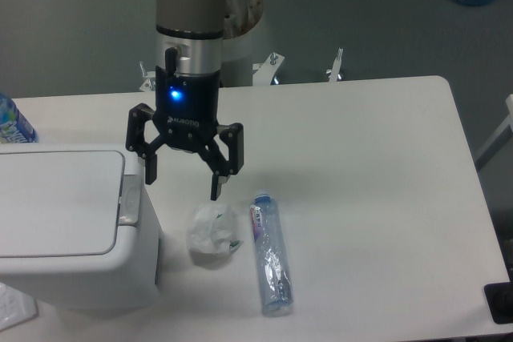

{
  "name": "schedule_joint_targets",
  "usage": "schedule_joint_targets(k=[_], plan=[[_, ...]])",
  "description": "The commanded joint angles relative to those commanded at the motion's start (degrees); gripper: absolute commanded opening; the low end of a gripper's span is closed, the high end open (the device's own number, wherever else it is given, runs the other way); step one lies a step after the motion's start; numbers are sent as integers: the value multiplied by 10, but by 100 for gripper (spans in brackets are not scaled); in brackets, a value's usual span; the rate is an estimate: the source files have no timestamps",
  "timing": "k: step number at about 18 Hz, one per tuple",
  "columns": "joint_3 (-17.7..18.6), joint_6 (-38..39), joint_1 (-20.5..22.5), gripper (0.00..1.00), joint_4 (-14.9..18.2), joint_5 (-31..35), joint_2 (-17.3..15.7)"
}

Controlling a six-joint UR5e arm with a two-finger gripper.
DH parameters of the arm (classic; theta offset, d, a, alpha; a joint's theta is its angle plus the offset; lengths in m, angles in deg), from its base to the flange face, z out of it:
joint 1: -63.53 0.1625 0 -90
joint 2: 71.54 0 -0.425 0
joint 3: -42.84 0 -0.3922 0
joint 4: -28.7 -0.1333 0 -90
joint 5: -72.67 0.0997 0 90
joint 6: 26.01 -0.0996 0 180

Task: Open the trash can
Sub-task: 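Lower the gripper beside the bin and hook the lid edge, then push the bin lid so it swings open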

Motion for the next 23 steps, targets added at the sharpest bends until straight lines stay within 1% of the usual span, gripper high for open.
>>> schedule_joint_targets(k=[4, 10, 23], plan=[[-4, 2, -4, 100, -1, 1, 10], [-5, 2, -7, 100, -1, 1, 16], [-2, 2, -11, 100, -4, 1, 20]])
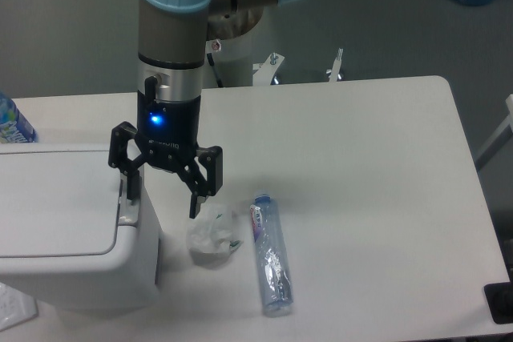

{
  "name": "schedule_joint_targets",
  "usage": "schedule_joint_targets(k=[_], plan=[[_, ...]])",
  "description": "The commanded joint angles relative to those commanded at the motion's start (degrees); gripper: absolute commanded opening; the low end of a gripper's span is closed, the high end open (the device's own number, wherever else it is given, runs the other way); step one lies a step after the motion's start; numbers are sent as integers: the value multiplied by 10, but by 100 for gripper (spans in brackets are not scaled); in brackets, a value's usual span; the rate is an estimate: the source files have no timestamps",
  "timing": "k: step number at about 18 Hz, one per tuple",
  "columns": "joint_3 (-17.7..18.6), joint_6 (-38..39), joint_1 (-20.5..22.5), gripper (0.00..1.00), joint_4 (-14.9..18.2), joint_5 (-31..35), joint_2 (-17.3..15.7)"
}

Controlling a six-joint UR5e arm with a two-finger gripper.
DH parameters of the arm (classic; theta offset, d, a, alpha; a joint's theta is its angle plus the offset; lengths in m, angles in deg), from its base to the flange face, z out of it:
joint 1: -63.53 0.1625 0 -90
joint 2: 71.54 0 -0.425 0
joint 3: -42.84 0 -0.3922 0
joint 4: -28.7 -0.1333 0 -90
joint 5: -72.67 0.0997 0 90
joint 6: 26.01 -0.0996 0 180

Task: Open the trash can
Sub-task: 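Push the bin lid so it swings open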

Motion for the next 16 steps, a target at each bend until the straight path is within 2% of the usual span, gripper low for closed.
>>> schedule_joint_targets(k=[8, 13, 16], plan=[[-6, 0, 1, 100, 0, 0, -1], [-37, -2, 2, 100, 1, 5, -2], [-48, -4, 11, 100, 1, 42, -1]])
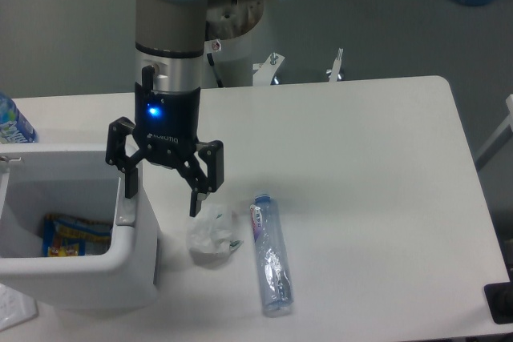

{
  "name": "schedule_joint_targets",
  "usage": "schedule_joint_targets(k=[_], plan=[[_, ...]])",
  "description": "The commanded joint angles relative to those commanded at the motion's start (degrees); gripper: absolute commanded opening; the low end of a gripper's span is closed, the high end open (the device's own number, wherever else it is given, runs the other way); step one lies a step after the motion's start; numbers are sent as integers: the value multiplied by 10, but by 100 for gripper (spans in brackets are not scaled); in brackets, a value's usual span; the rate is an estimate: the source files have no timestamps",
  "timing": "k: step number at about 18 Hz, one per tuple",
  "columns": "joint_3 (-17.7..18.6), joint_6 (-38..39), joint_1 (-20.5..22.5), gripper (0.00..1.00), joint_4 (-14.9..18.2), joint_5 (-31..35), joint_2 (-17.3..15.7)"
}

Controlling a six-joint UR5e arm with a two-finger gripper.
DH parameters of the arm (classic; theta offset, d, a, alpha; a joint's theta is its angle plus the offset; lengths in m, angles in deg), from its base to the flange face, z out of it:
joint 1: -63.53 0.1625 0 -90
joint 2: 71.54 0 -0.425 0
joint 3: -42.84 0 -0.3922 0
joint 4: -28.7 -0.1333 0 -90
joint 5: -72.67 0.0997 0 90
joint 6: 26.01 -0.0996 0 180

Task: Open the trash can
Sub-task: 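Push the bin lid so it swings open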

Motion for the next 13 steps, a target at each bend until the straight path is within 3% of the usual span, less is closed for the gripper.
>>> schedule_joint_targets(k=[5, 13], plan=[[-4, -3, 25, 100, 2, 78, 1], [3, -65, 93, 100, 8, 81, 1]])
